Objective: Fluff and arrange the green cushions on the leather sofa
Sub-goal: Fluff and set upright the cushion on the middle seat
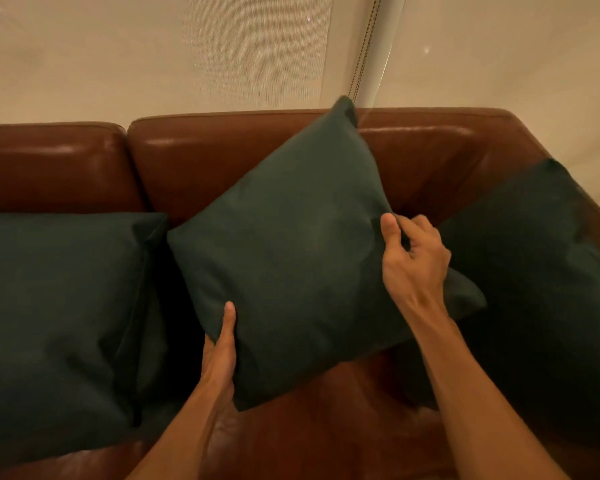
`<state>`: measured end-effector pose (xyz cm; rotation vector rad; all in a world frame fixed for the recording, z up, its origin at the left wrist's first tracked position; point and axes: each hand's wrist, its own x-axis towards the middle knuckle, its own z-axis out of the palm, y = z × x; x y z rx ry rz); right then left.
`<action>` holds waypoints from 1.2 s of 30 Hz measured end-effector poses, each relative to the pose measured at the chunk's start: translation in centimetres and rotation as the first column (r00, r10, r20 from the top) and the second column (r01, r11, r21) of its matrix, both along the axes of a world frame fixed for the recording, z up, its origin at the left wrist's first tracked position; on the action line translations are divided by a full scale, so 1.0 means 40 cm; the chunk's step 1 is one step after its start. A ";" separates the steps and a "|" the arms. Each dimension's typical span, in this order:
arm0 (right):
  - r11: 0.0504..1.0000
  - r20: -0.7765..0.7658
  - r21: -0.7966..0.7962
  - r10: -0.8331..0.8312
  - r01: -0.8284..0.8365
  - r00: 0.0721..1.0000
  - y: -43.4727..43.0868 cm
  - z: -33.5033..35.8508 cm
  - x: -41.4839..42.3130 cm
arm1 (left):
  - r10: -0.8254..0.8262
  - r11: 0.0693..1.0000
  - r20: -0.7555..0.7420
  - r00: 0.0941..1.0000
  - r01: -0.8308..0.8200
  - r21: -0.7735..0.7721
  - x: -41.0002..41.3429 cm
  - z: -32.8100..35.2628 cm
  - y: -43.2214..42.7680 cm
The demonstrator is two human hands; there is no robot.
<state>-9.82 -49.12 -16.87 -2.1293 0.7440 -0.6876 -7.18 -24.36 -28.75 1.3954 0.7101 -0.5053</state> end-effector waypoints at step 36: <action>0.958 -0.059 0.287 0.026 -0.008 0.998 -0.081 -0.091 0.123 | -0.164 0.983 0.026 0.986 0.166 -0.081 0.112 0.093 -0.236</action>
